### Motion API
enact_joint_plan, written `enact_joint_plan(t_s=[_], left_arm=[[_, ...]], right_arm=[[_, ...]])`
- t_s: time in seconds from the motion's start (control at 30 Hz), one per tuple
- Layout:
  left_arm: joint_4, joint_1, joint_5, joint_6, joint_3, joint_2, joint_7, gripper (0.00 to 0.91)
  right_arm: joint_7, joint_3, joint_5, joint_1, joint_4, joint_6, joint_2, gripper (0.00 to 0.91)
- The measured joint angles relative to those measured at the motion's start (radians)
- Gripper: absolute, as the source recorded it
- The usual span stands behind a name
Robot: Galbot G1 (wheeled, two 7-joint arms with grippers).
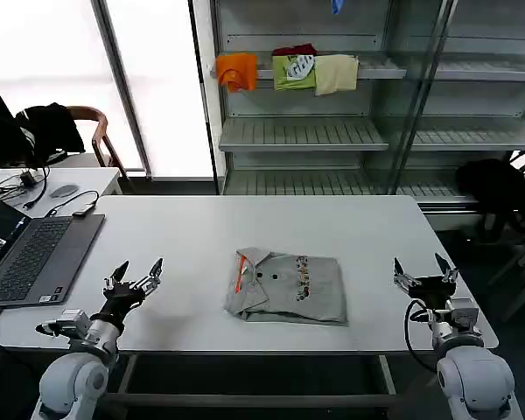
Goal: Fold and organize the clothes.
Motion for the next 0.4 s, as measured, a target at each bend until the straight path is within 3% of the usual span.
enact_joint_plan(t_s=[0.4], left_arm=[[-0.010,0.028,-0.008,-0.025,0.012,-0.001,-0.013,0.907]], right_arm=[[-0.037,-0.022,0.082,0.020,-0.003,-0.020,-0.001,0.907]])
